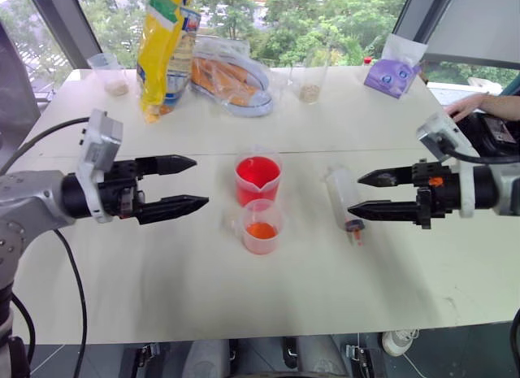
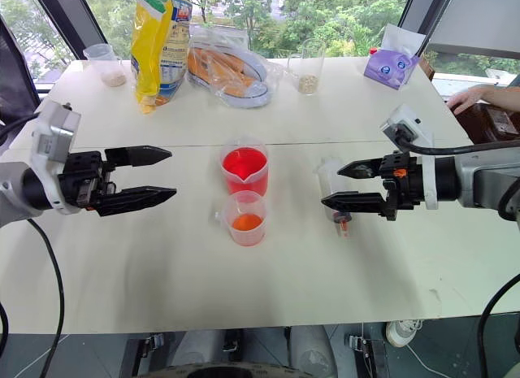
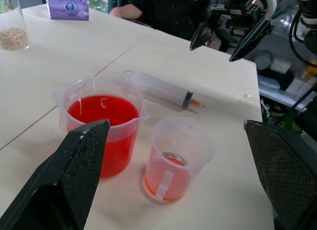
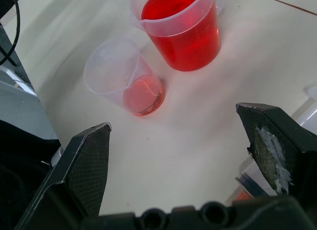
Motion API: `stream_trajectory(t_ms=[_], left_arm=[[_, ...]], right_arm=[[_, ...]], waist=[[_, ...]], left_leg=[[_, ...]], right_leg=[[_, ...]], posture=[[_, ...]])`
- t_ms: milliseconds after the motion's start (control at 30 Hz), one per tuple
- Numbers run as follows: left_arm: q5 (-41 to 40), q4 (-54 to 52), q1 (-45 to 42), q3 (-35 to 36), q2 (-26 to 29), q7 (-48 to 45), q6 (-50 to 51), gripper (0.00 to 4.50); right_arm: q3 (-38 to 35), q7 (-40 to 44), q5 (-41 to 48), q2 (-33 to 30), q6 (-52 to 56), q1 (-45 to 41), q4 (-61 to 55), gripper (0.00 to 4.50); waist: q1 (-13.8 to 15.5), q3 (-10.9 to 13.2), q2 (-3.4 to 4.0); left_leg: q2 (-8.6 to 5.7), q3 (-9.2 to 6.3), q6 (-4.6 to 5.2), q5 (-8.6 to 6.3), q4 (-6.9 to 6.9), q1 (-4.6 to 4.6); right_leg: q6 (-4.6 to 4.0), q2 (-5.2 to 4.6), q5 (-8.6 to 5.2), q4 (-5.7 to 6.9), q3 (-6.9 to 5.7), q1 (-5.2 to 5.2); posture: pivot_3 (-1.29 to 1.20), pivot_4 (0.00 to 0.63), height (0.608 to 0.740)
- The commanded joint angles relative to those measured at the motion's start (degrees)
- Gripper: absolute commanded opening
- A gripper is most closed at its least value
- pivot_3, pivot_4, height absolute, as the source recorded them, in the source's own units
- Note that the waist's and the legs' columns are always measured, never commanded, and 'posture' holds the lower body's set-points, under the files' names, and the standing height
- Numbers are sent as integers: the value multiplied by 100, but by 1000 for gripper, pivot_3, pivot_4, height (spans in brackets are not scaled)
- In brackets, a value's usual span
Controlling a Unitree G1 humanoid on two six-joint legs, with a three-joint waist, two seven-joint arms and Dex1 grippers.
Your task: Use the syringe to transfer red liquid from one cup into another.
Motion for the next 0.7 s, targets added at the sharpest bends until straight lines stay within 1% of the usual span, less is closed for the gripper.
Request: stream_trajectory(t_ms=[33, 700], left_arm=[[-59, -53, -61, 138, 72, -33, -67, 4500], [-166, -65, -111, 168, 21, 25, -62, 4500]], right_arm=[[-57, -17, -9, -84, -115, -116, -104, 4396], [124, -311, 21, 19, 41, -297, -6, 4396]], waist=[[0, 0, 0], [-1, 0, 0]], left_leg=[[0, 0, 0, 0, 0, 0], [0, 0, 0, 0, 1, 0]], right_leg=[[0, 0, 0, 0, 0, 0], [0, 1, 0, 0, 0, 0]], posture=[[0, 150, 740], [0, 150, 740]])
